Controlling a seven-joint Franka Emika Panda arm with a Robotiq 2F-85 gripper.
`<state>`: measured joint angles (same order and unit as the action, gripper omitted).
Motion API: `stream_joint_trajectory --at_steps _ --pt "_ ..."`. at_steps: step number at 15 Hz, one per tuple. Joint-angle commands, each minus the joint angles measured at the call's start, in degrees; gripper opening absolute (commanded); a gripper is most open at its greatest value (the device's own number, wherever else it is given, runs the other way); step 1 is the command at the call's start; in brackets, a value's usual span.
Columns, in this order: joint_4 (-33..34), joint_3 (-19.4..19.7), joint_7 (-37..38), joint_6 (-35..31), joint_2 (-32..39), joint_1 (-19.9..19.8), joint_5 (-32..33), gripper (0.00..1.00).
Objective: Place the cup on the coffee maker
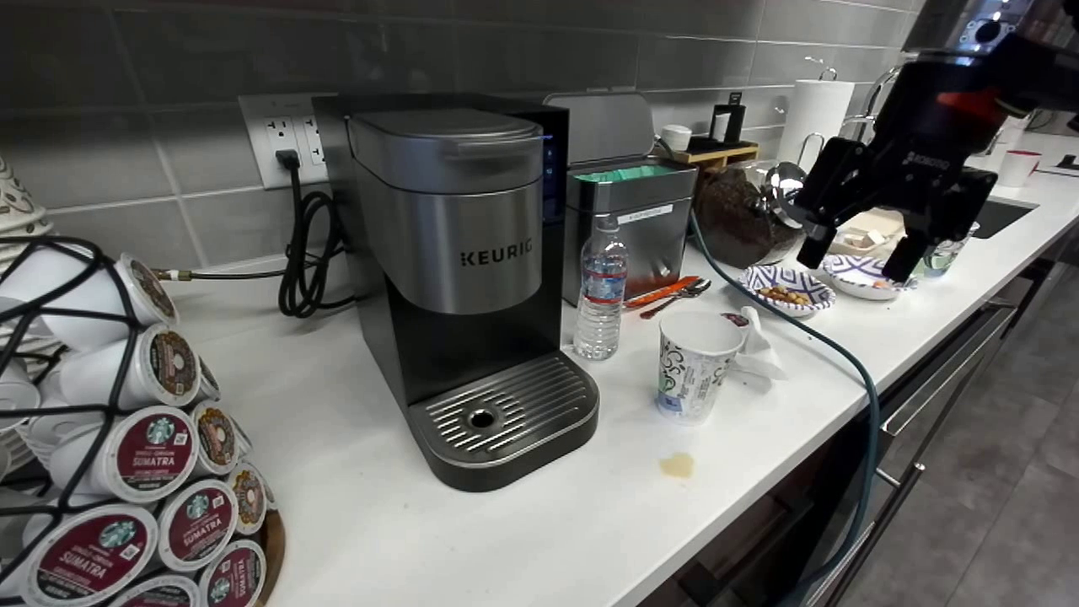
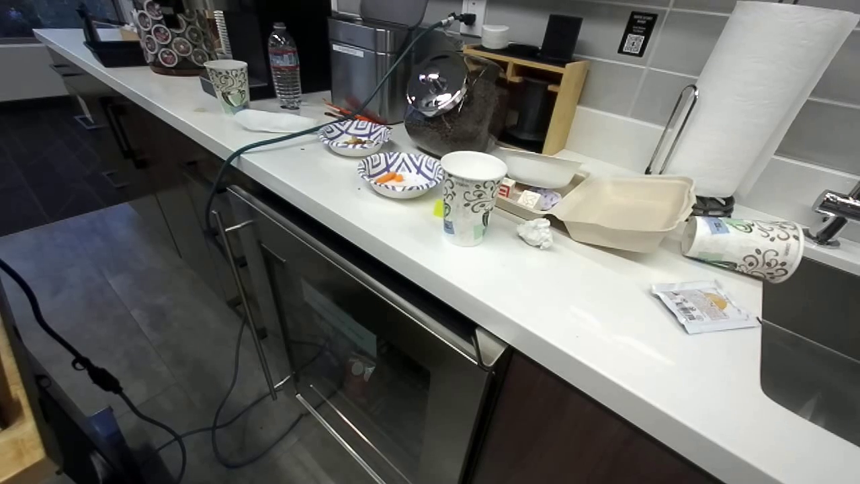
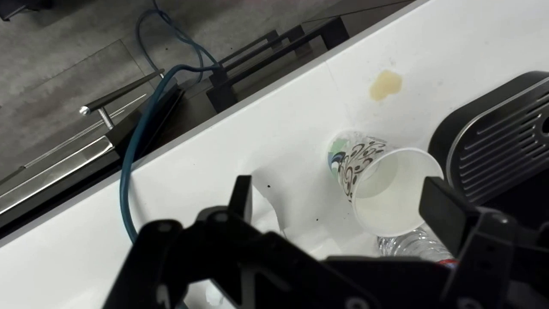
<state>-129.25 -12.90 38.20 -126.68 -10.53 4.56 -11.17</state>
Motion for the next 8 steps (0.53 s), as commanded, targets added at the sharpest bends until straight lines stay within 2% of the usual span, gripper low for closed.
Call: stream_joint_trajectory --at_steps 1,4,8 --pt "-0.6 -0.4 2.3 -8.2 3.1 1.1 1.1 1.00" --pt "-0.4 -1.0 3.4 -17.9 8.4 2.1 2.5 1.00" --pt "-0.2 0.2 4.4 -21.6 13.6 3.7 6.3 1.00"
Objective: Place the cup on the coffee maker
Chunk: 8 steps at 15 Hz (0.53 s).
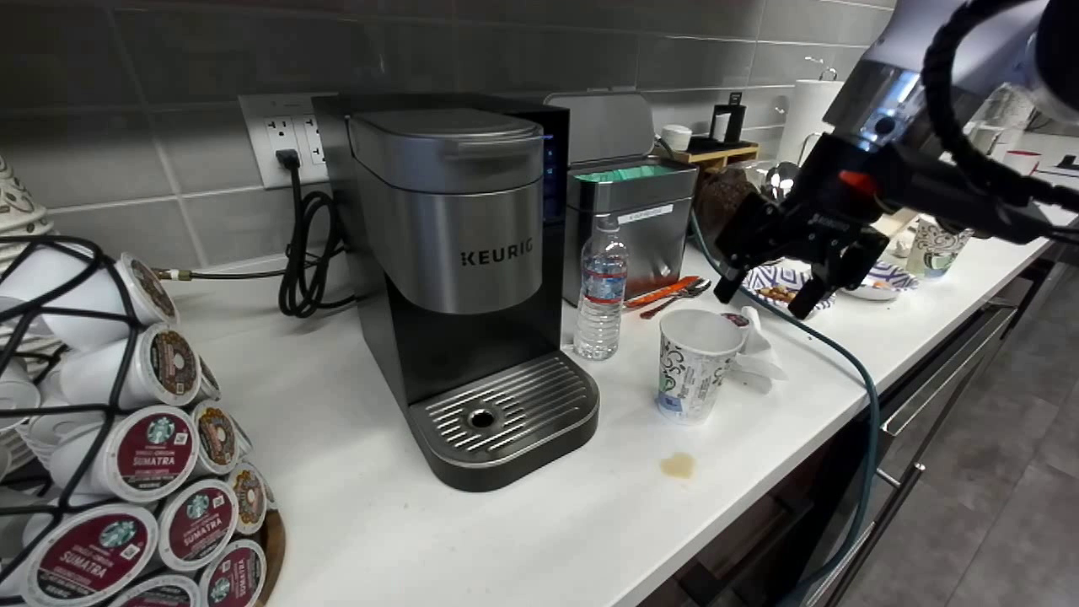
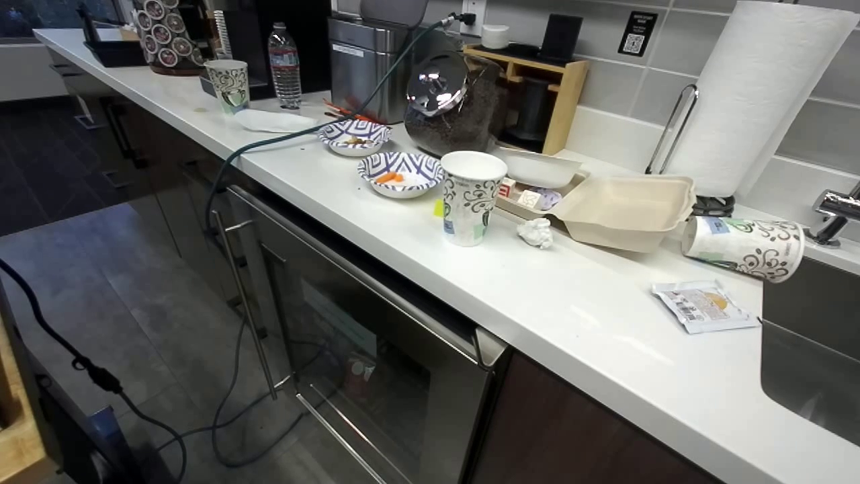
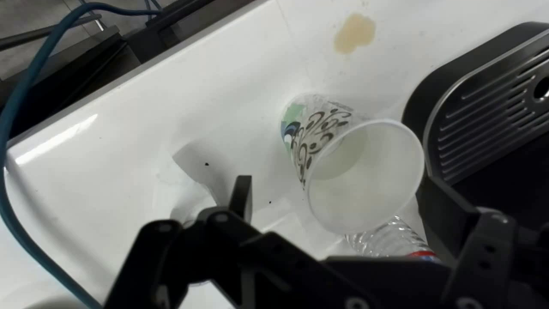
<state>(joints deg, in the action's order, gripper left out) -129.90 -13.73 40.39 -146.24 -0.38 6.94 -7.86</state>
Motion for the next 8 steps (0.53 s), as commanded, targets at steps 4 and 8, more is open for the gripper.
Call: stream_joint_trajectory --at_steps 4,8 --pt "0.5 2.5 1.9 -2.0 6.0 2.5 3.7 1.00" --pt "1.2 3.9 4.6 -4.3 7.1 3.5 4.3 0.63"
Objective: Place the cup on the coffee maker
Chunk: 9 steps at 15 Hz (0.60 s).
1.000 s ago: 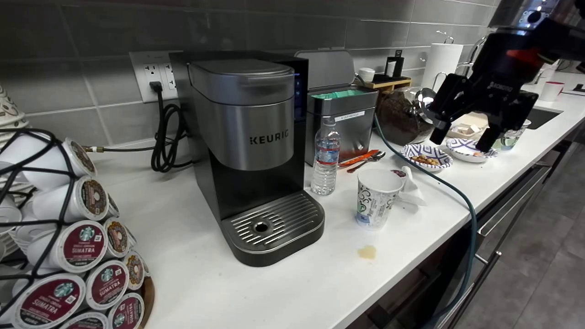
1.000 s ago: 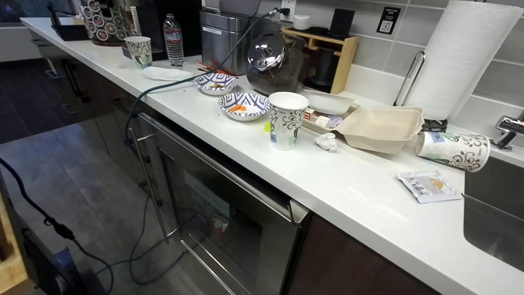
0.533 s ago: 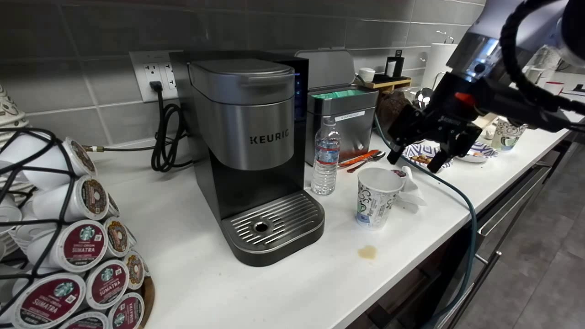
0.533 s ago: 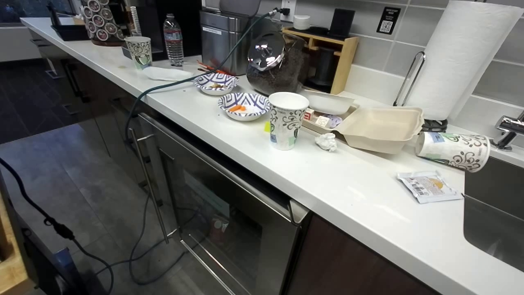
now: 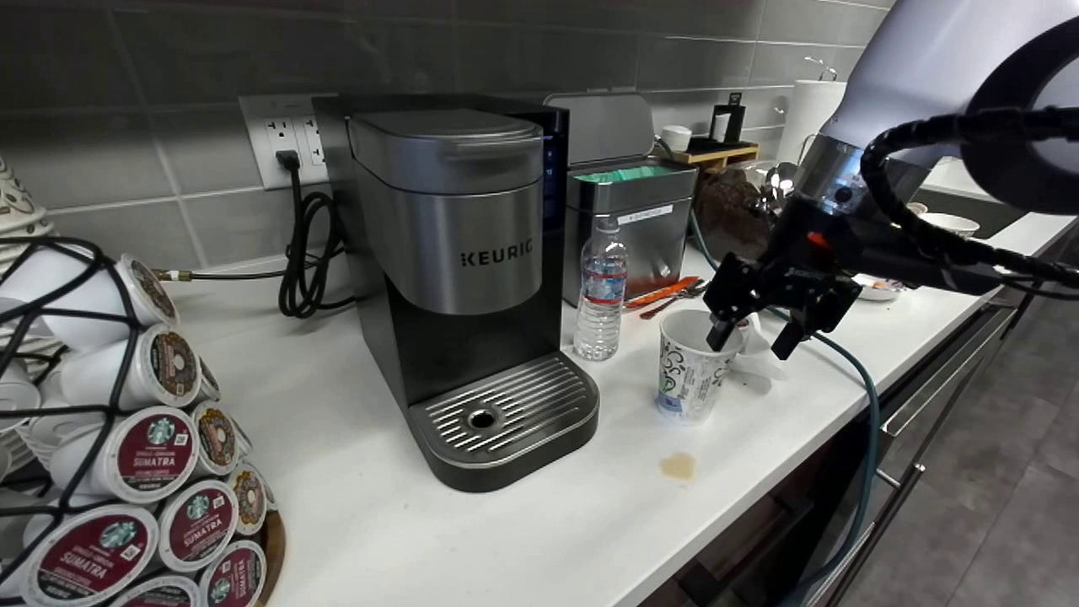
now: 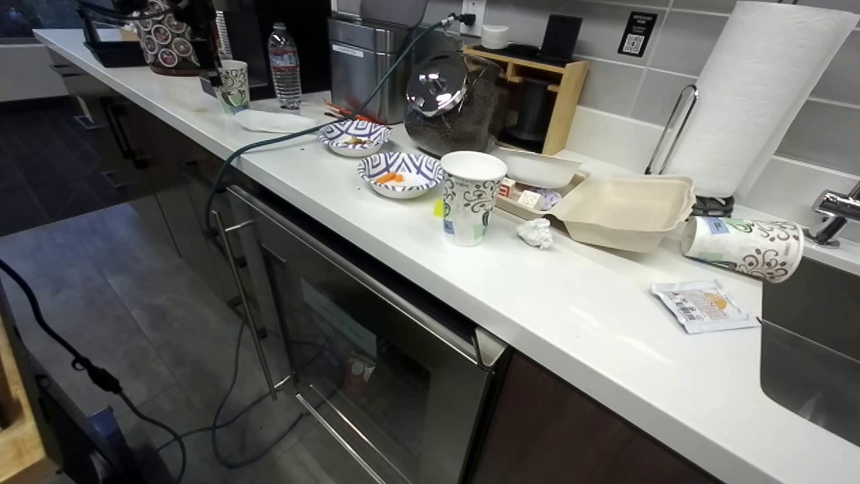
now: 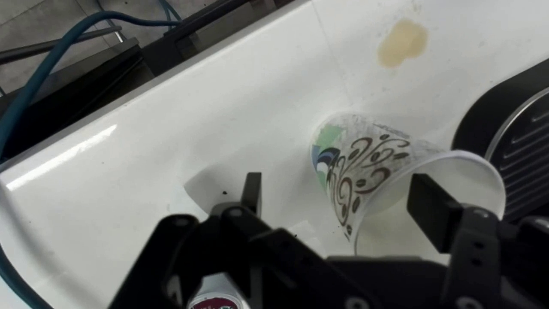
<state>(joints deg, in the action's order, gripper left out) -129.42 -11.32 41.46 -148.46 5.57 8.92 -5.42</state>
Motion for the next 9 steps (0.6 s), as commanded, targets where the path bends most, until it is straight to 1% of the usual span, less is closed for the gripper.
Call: stream_joint_trajectory --at_steps 1,3,7,9 --pt "0.9 1.7 4.0 -2.7 1.4 1.7 2.1 0.62" --pt "1.3 2.3 5.5 -3.6 1.7 2.2 2.9 0.45" --pt "1.6 3.1 8.0 -4.2 1.7 2.9 5.7 0.13" --pt "1.9 3.5 8.7 -3.7 1.5 3.1 6.9 0.01"
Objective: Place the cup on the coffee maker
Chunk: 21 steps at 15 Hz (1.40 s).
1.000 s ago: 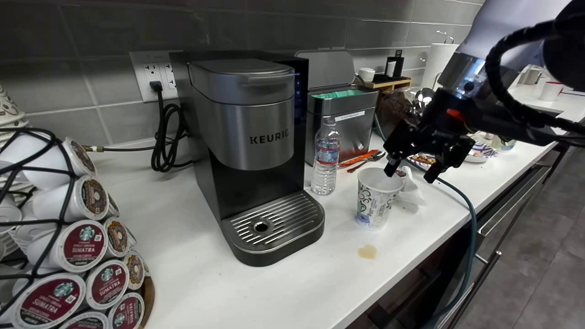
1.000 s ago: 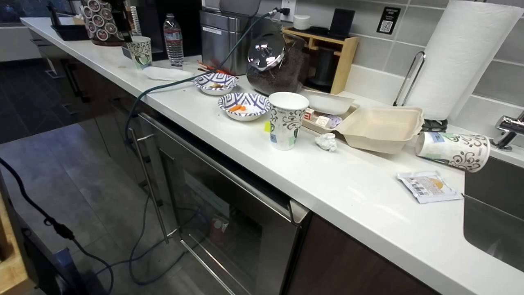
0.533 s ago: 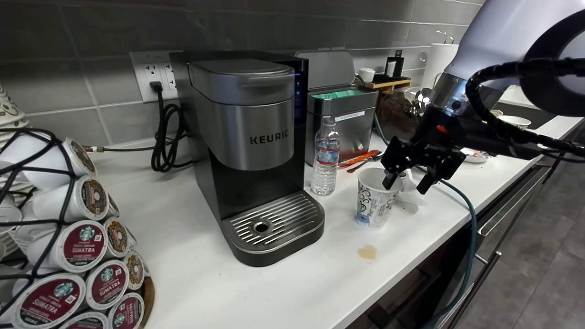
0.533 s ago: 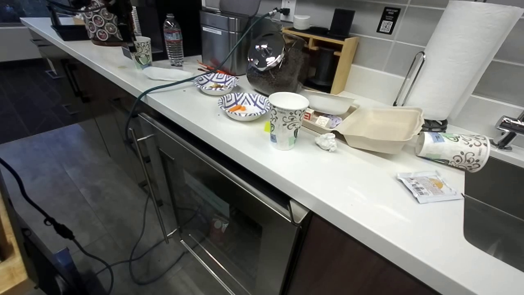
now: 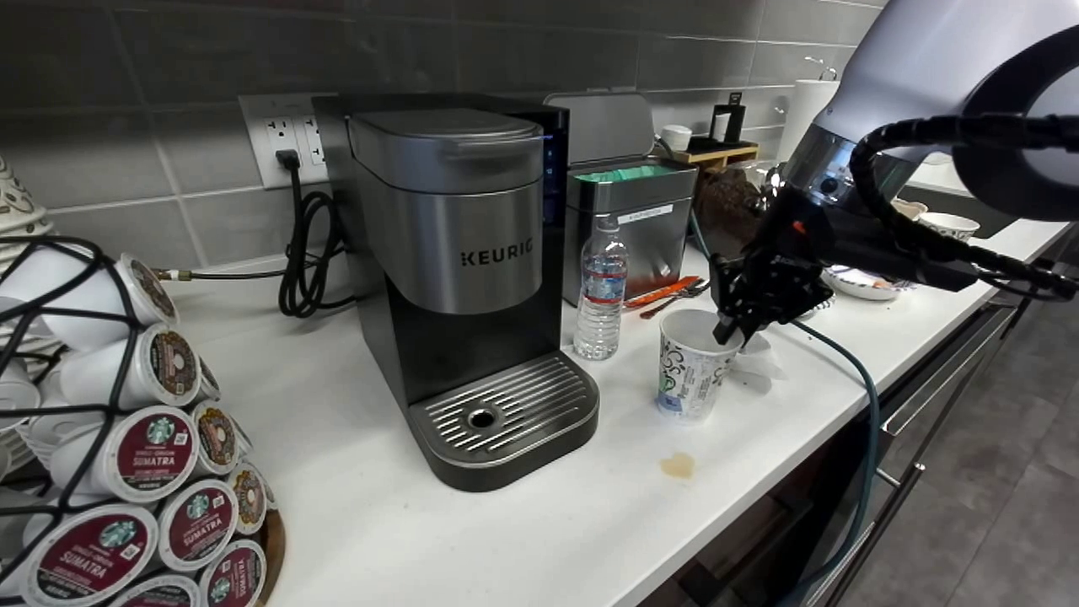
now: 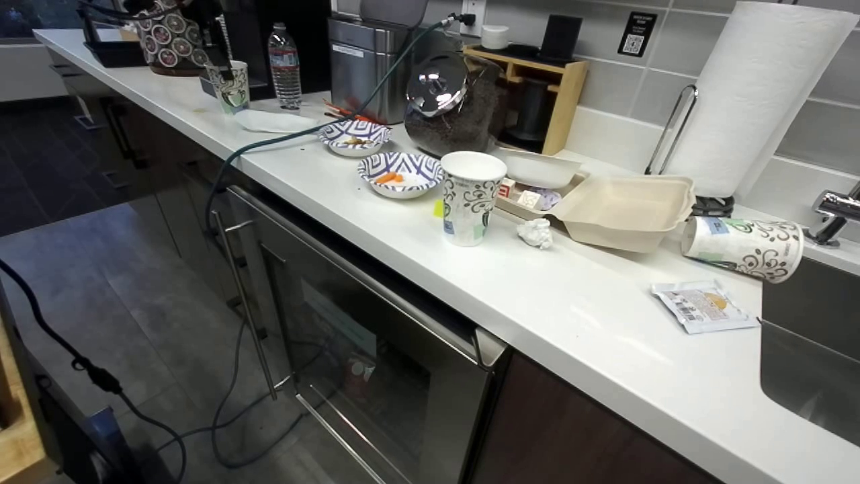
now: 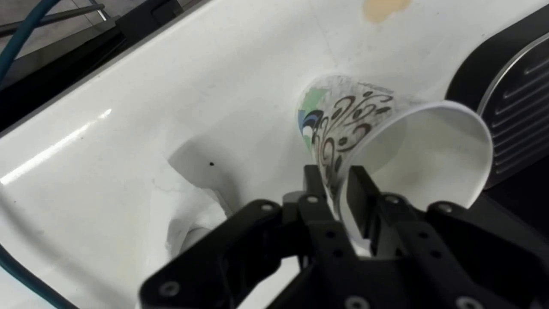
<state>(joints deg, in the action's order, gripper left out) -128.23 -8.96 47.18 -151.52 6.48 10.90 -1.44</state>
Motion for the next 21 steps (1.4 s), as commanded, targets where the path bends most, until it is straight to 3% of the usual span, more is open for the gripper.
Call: stream_joint_trajectory --at_steps 1,11,14,15,16,19,21 --pt "0.8 1.3 3.5 -0.5 0.6 1.2 3.8 0.00" --pt "1.7 -2.2 -0.6 2.7 -8.2 3.3 7.4 0.01" --pt "5.7 -4.7 -0.9 1.6 -6.4 3.9 8.7 0.01" --pt "7.6 -5.4 -1.8 3.9 -5.3 4.2 7.4 0.01" --pt "4.4 -4.9 -1.3 1.5 -7.5 3.4 7.0 0.04" --pt "6.2 -5.5 -1.4 2.5 -6.2 4.1 7.0 0.01" --pt "6.5 -5.3 -0.6 -0.7 -3.9 4.0 6.5 0.01"
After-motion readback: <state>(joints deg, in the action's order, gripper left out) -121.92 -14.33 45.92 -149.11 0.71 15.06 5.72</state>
